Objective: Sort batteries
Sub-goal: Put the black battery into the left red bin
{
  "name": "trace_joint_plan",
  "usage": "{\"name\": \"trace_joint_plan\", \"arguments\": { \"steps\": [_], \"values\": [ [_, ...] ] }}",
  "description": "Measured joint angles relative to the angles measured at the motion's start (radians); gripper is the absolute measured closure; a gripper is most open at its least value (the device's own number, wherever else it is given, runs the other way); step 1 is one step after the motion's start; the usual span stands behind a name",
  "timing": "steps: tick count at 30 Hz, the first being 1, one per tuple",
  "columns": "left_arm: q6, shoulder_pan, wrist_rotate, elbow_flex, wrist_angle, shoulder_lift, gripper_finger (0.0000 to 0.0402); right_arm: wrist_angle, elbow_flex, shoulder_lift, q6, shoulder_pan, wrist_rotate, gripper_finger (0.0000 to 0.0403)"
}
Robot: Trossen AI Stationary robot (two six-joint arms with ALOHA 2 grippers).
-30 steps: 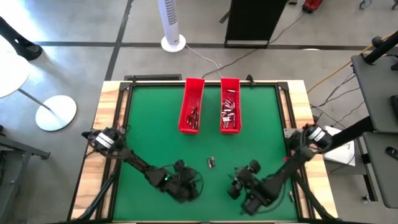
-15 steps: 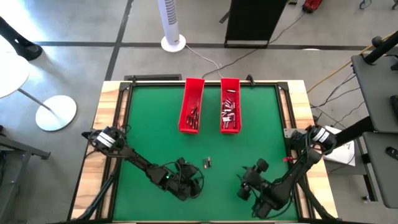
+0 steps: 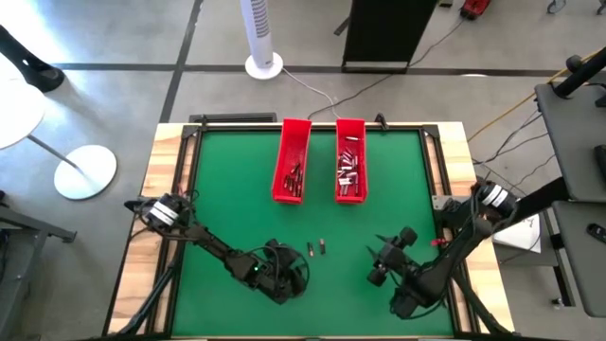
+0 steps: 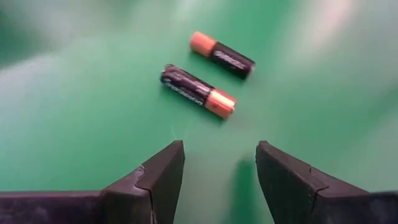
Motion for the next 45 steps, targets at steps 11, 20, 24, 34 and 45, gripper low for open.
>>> {"name": "trace_joint_plan", "arguments": {
  "steps": [11, 20, 24, 34, 45],
  "values": [
    [-0.034, 0.016, -0.043, 0.151, -0.087, 0.075, 0.0176, 0.0, -0.057, -0.154, -0.117, 0.005, 0.077, 0.0206],
    [-0.336, 0.033, -0.065, 0.544, -0.696, 0.171, 0.0182, 0.002, -0.155, -0.201, -0.057, 0.007, 0.057, 0.0206],
    [-0.351, 0.086, 0.068, 0.69, -0.792, 0.231, 0.0183, 0.005, -0.17, -0.211, -0.057, 0.007, 0.054, 0.0206],
    [-0.381, 0.199, 0.221, 0.998, -1.074, 0.345, 0.0189, 0.008, -0.175, -0.212, -0.057, 0.012, -0.017, 0.0206],
    [-0.498, 0.2, 0.279, 1.048, -1.222, 0.344, 0.0203, 0.009, -0.189, -0.212, -0.03, 0.047, -0.033, 0.0206]
  ]
}}
